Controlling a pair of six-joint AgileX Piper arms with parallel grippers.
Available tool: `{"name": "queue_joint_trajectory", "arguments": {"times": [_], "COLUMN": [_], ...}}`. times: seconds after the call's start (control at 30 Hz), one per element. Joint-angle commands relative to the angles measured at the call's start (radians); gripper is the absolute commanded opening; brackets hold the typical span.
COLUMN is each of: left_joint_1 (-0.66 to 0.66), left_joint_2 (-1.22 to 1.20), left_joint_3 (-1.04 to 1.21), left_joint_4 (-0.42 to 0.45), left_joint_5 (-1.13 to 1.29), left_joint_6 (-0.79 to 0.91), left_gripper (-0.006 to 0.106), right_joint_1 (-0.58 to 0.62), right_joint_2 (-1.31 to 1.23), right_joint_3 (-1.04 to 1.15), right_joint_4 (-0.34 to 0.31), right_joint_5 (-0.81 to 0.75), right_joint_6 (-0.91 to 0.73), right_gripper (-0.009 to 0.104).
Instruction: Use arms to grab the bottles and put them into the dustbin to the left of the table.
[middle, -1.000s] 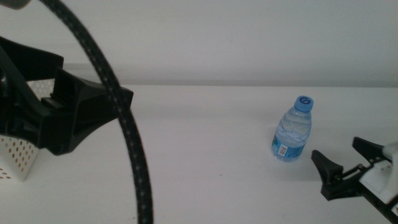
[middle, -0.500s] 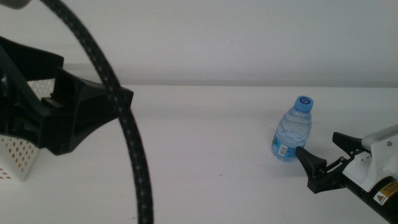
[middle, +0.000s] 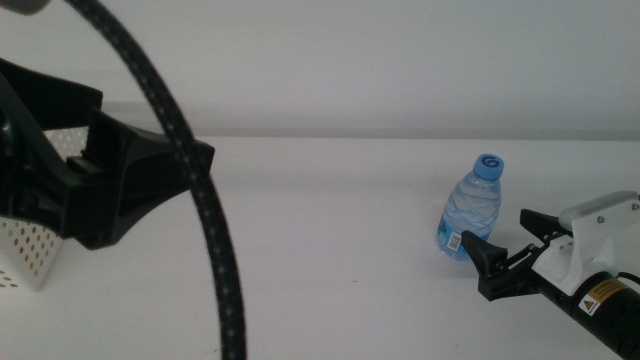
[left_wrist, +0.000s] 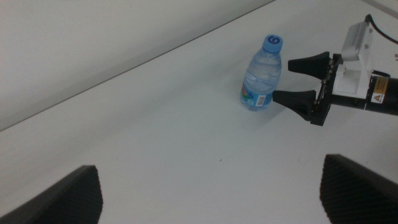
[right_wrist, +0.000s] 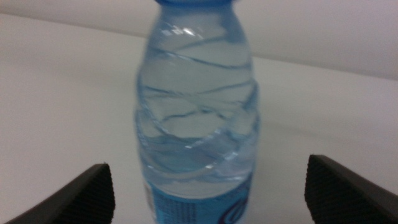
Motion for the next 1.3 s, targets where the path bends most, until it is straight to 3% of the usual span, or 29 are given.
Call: {"name": "queue_joint_trajectory", "arguments": {"times": [0.0,0.47,0.7,1.27], "left_joint_1": [-0.003,-0.003,-0.003,-0.003], "left_joint_2": [-0.005,-0.005,-0.005,-0.005], "left_joint_3": [-0.007,-0.007,-0.007,-0.007], "left_joint_4": [-0.006,-0.006,-0.006,-0.006], "left_joint_5": [-0.015,-0.017,-0.021,-0.044], "left_joint_6": [-0.006,-0.006,-0.006,-0.006], "left_gripper": [0.094,0.094,0.094,0.094], "right_joint_1": [0.002,0.057,0.083,0.083], "right_joint_2": [0.006,0.013,0.066,0.174], "right_joint_3": [-0.003,-0.081,-0.105,-0.262], "right_joint_4": [0.022,0.012,0.104,0.085], "right_joint_5": [0.003,0.051,0.087,0.093], "right_joint_6": [-0.009,-0.001,-0.009,-0.009], "right_gripper": [0.082,0.082,0.082,0.080]}}
